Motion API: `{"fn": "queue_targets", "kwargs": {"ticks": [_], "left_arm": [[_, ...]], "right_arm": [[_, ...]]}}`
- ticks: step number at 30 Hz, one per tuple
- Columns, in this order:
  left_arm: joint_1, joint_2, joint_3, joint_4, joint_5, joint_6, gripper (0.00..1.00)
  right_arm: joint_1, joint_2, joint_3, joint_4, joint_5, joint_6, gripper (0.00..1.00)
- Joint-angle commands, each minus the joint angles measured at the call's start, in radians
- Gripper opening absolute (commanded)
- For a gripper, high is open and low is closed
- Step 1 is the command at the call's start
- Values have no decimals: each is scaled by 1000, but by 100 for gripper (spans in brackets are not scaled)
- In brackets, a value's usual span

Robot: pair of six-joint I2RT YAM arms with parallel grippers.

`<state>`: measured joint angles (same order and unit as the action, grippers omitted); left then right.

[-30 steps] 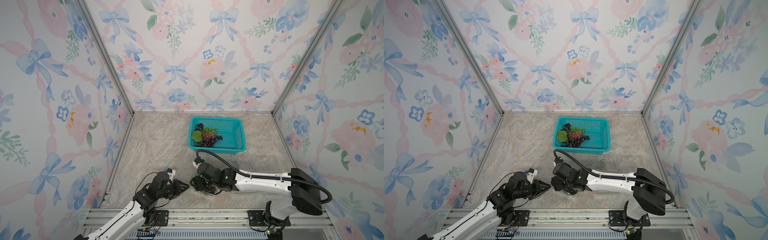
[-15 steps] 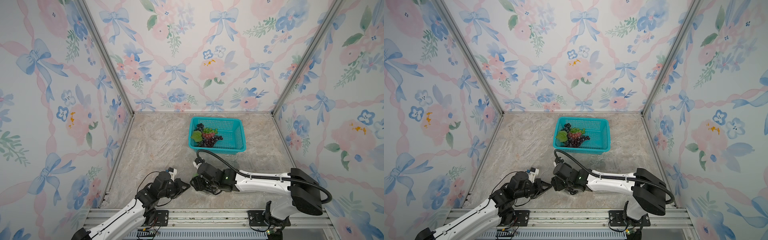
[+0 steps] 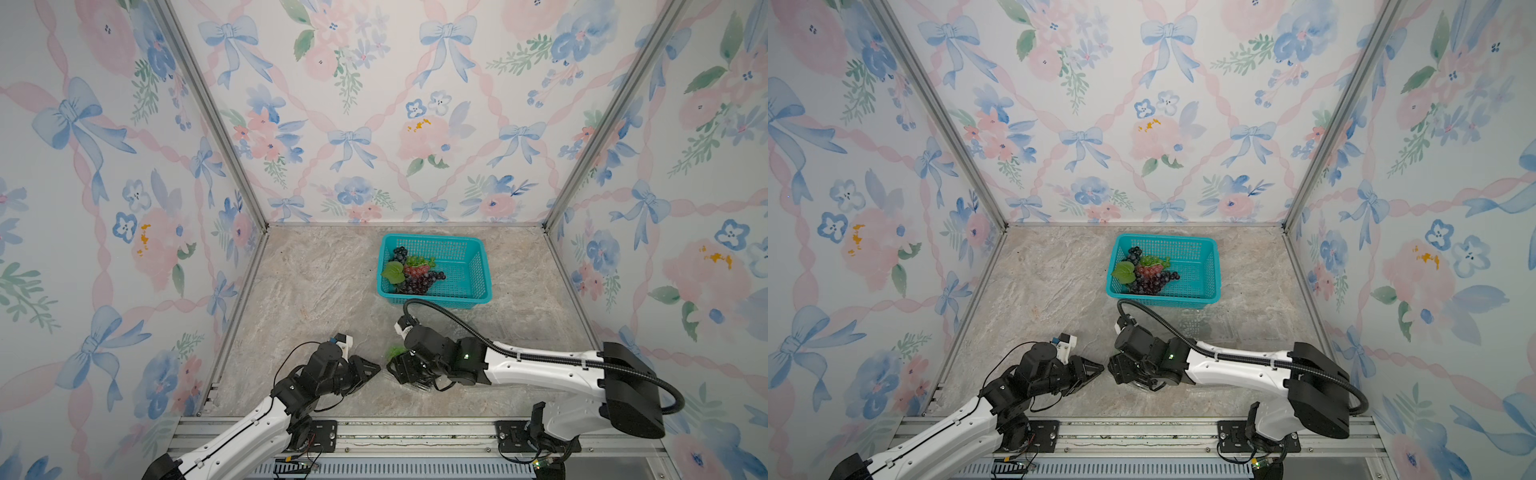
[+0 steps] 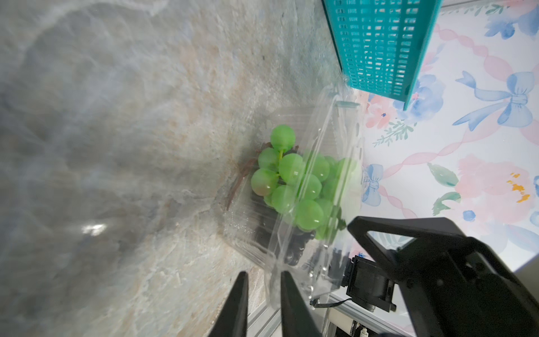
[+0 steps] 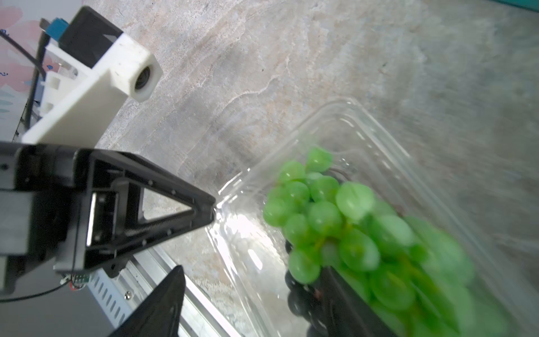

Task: Pack grapes into containers
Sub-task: Close the packing box at the center of the board, then move the packing box to the center of the board.

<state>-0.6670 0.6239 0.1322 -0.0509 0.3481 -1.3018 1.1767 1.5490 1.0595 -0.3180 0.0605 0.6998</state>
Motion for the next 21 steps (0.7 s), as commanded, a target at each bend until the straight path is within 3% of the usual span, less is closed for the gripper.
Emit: {"fn": "queue_targets", "kwargs": {"ticks": [1, 9, 10, 15, 21], "left_arm": [[0, -16, 70, -42, -43, 12, 31], [6, 27, 198, -99, -113, 104, 42], [6, 37, 219, -104, -128, 122, 44], [7, 100, 314, -108, -215, 202, 49], [7, 155, 410, -106, -323, 276, 54]], "right_arm": [[-17, -96, -40, -128, 16, 17, 77], [20, -261, -153, -234, 8, 189, 86], [29, -275, -173, -226, 3, 215, 90], [39, -311, -253, -118, -23, 305, 94], [18, -238, -274, 19, -87, 317, 94]]}}
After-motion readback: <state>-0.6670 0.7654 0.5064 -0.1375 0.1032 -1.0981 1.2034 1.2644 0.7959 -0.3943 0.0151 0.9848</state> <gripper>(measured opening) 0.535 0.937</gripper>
